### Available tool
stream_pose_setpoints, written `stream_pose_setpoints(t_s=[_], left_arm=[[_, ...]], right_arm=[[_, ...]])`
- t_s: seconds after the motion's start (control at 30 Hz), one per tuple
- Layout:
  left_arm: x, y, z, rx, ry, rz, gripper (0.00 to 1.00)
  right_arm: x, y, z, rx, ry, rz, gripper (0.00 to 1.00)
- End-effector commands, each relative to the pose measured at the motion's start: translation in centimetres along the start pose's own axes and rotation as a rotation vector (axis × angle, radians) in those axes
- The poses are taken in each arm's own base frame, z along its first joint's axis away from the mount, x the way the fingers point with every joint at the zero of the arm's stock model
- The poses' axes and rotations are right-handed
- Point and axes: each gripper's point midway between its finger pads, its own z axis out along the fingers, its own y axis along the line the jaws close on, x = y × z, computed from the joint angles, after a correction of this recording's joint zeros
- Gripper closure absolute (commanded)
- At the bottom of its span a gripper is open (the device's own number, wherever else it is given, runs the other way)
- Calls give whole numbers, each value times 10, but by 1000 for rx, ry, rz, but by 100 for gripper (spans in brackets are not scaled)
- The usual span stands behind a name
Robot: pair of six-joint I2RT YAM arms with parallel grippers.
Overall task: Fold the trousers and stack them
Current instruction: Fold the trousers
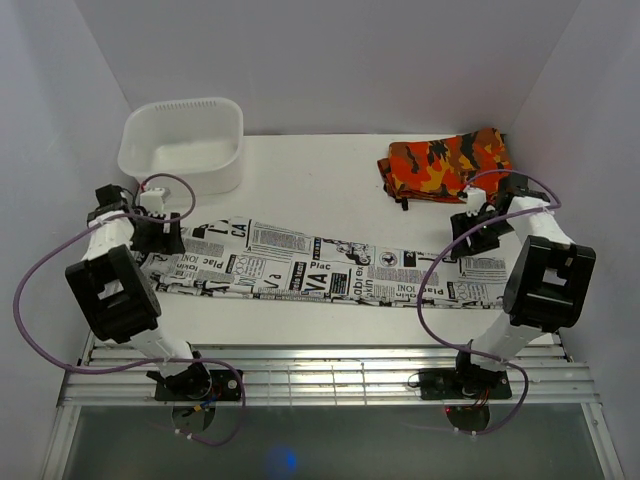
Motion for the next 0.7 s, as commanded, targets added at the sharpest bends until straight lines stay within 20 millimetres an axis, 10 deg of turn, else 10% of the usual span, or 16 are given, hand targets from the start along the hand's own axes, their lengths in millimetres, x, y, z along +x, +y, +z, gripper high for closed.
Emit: stream_pose_setpoints(t_s=[0.0,0.13,0.33,0.67], left_arm=[[-4,-46,2,69,-31,97,9],[26,-53,19,90,25,49,10],[15,-61,10,103,-34,38,10],[-8,-61,-21,30,-141,67,6]], right_arm=[[24,-15,-23,56,61,-3,36],[53,-43,-48,106,51,138,32],[115,-82,-69,223,82,302,22],[136,-91,-21,104,96,536,36]])
